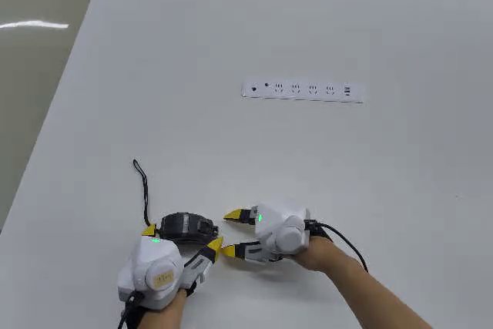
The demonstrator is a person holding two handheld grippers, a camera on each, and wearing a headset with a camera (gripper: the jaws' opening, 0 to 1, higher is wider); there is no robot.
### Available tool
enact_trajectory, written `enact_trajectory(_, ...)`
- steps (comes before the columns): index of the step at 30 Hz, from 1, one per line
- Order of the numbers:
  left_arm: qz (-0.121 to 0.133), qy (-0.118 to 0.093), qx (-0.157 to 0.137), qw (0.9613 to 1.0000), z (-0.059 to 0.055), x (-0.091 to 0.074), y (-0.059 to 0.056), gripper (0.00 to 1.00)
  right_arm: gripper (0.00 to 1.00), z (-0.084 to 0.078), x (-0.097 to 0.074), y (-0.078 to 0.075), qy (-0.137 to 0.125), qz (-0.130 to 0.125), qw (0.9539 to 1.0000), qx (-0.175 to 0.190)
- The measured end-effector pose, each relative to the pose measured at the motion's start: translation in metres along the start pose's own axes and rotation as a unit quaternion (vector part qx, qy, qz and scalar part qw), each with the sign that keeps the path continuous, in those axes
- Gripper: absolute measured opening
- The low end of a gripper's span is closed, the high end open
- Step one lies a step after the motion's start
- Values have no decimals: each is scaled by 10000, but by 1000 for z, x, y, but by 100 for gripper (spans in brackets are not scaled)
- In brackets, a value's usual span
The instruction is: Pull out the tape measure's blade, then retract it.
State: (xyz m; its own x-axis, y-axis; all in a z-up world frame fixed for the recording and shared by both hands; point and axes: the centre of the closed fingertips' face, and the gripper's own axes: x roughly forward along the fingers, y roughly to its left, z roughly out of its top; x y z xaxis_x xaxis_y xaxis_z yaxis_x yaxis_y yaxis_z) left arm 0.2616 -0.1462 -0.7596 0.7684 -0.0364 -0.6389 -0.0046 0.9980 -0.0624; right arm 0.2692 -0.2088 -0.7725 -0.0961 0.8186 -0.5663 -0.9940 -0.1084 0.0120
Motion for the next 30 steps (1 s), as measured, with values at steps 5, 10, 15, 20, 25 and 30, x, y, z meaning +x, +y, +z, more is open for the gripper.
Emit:
enact_trajectory(5, -377, 40, 385, 9985, -2, -7, 0, 81, 41, 2, -11, 2, -53, -172, 9997, 183)
enact_trajectory(10, -596, 108, 501, 9969, -6, -13, 8, 82, 48, 6, -22, 2, -113, -365, 9986, 368)
enact_trajectory(15, -863, 127, 602, 9944, -6, -21, 12, 83, 52, 8, -33, 3, -162, -614, 9964, 557)
enact_trajectory(20, -1268, 221, 734, 9890, -9, -31, 8, 86, 56, 9, -49, 9, -197, -867, 9930, 782)
enact_trajectory(25, -1539, 125, 951, 9834, -4, -40, 6, 87, 61, 8, -70, 14, -303, -1163, 9865, 1111)
enact_trajectory(30, -1670, 99, 1020, 9806, -1, -51, 11, 89, 66, 3, -89, 25, -249, -1376, 9810, 1344)
